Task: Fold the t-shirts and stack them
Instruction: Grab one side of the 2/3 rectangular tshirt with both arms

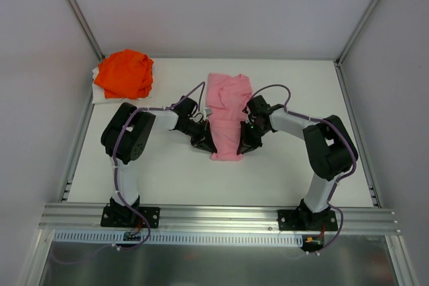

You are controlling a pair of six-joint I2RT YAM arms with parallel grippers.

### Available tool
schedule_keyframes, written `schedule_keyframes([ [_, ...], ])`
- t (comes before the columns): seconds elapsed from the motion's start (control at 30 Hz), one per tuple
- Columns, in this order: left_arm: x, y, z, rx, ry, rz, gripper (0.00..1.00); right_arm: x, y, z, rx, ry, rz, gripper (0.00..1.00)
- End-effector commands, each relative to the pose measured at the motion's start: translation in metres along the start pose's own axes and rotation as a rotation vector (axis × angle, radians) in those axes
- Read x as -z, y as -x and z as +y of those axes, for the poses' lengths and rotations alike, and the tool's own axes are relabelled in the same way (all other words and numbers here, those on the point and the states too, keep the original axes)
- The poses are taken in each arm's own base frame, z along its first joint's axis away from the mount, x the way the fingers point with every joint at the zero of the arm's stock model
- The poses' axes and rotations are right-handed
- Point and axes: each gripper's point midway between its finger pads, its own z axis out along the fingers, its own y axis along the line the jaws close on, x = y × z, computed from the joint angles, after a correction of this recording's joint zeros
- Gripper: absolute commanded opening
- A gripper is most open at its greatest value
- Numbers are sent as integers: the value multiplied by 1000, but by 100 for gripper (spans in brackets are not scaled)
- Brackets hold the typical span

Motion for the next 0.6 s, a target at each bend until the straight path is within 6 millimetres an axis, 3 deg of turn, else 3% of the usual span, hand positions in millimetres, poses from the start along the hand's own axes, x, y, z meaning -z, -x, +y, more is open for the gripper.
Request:
schedule_keyframes([
  [0.0,11,-7,-13,-52,12,8,0,18,-9,8,36,14,6,0],
  [0.2,27,-20,-27,-75,14,11,0,44,-28,9,66,11,19,0],
  [0.57,52,-50,-43,-91,8,18,0,72,-70,1,77,6,57,1],
])
